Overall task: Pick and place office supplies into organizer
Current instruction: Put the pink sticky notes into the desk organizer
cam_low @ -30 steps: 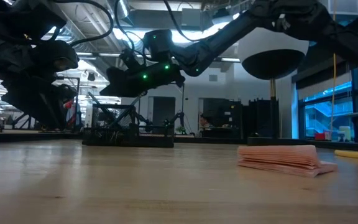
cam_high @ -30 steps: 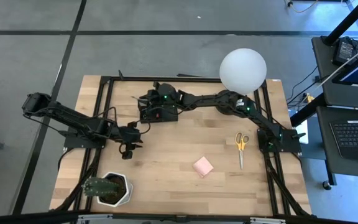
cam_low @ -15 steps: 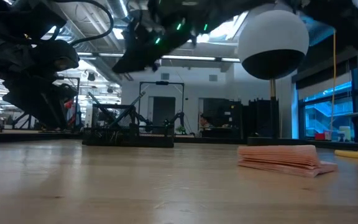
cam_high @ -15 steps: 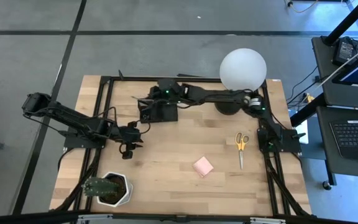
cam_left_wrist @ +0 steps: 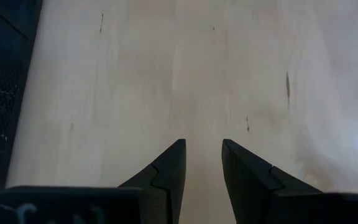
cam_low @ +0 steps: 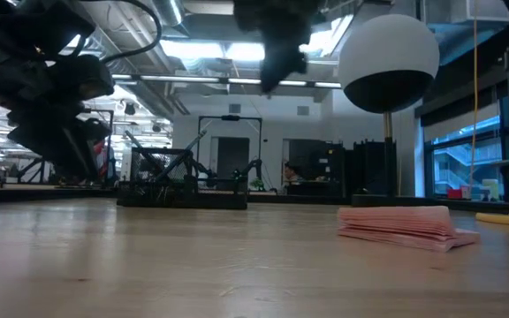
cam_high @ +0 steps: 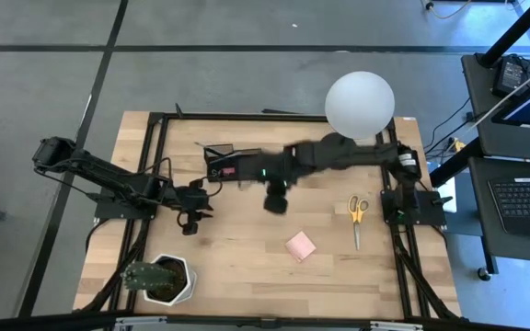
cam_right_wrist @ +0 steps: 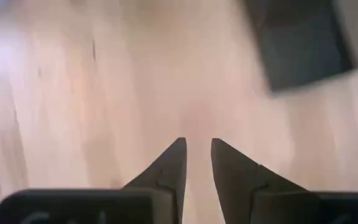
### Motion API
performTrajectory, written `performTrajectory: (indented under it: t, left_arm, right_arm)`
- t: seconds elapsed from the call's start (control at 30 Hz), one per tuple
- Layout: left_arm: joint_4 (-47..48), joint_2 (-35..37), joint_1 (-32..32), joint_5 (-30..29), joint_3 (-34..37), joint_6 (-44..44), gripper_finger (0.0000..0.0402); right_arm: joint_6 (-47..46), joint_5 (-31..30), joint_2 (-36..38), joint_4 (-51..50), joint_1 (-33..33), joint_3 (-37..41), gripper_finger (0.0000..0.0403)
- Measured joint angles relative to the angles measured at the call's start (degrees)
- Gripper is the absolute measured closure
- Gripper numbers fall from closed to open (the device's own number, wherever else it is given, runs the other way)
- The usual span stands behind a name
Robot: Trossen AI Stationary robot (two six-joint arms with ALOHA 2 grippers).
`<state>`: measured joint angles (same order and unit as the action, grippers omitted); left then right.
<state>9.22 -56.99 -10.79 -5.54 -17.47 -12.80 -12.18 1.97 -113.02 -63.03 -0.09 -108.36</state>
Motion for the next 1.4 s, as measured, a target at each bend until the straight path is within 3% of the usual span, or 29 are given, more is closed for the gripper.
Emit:
performTrajectory:
  t: [0.1, 0.27, 0.33, 0.6, 0.77, 1.07, 1.4]
  left_arm:
    - [-1.98, -0.01, 0.0, -0.01, -0.01, 0.01, 0.0304]
    - [-4.75, -0.02, 0.02, -0.04, 0.0, 0.02, 0.0304]
    - [-5.46, 0.0, 0.0, -0.02, -0.02, 0.02, 0.0304]
    - [-6.09, -0.02, 0.02, -0.02, -0.02, 0.02, 0.0304]
    - [-6.56, 0.0, 0.01, -0.01, -0.02, 0.02, 0.0304]
    - [-7.41, -0.01, 0.0, 0.02, -0.02, 0.04, 0.0304]
    - [-7.36, -0.01, 0.0, 0.07, -0.02, 0.02, 0.0304]
  right_arm:
    - [-4.32, -6.28, -0.57, -4.16, 5.14, 0.0, 0.0325]
    - [-14.23, -22.93, -1.04, -6.97, 15.55, 0.07, 0.0325]
    - [-18.97, -25.95, -1.04, -7.34, 19.75, 0.07, 0.0325]
    - [-37.19, -27.76, -2.1, -7.32, 30.95, 0.06, 0.032]
    - [-45.45, -28.58, -5.39, -7.62, 34.06, 0.04, 0.0281]
    - [-46.38, -27.69, -13.64, -7.15, 37.66, 0.04, 0.0177]
    - [-49.21, -27.86, -20.65, -9.62, 38.22, 0.04, 0.0163]
